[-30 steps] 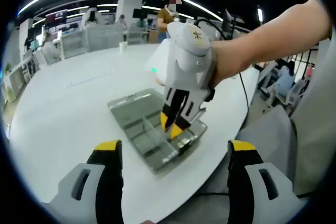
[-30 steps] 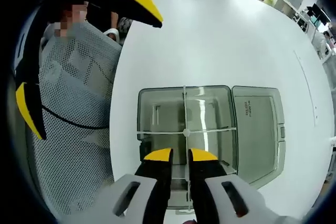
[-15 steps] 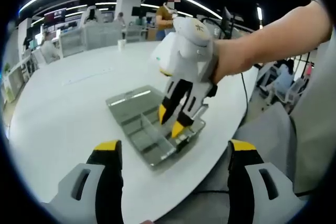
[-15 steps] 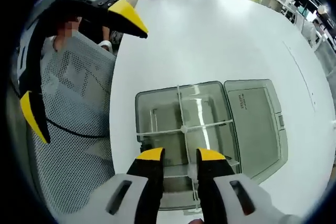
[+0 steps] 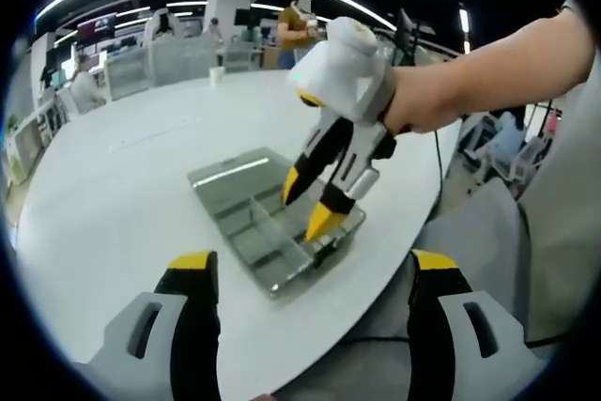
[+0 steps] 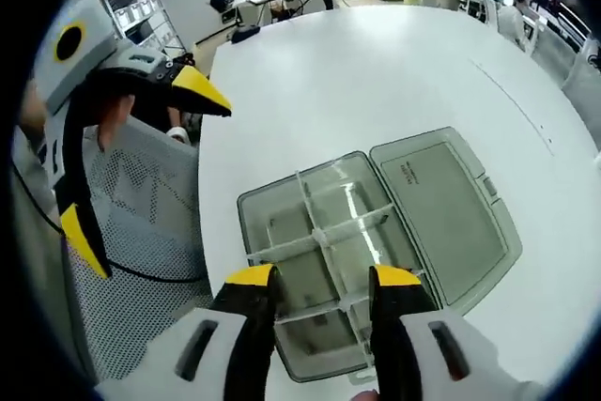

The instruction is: Insert the divider into the dual guide fixture by aligning both edges with the guide slots and pushing it downward to the bottom, including one-sided entry, uneven engagement, binding, and posture correction.

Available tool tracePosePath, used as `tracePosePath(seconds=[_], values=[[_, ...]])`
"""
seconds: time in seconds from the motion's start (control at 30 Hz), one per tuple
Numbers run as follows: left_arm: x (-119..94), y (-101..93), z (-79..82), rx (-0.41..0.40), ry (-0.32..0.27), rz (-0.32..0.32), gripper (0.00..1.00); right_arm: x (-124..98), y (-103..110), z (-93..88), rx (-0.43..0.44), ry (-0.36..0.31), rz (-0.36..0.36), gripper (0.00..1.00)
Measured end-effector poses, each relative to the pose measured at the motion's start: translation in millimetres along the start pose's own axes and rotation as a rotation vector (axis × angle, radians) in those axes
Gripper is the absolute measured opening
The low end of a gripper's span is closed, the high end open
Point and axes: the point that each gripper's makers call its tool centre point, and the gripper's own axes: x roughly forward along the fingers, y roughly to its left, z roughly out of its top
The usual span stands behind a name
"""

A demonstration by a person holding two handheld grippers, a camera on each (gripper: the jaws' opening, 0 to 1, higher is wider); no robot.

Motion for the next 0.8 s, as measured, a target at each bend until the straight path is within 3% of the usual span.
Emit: tracePosePath(seconds=[0.43,0.5,0.8], values=[[-4,3.9,-3.8,-0.031,0.017,0.025,0.83,-13,-4,4.7,0.116,-0.121,-0.043,0.57],[-5,5.1,-5.2,-0.041,0.021,0.032,0.83,-15,-4,6.0,0.164,-0.152,-0.042,0.59],[-6,9.3,-6.4,-0.088,0.039,0.057,0.86,-24,-2,1.8,0.229,-0.203,-0.074,0.72]])
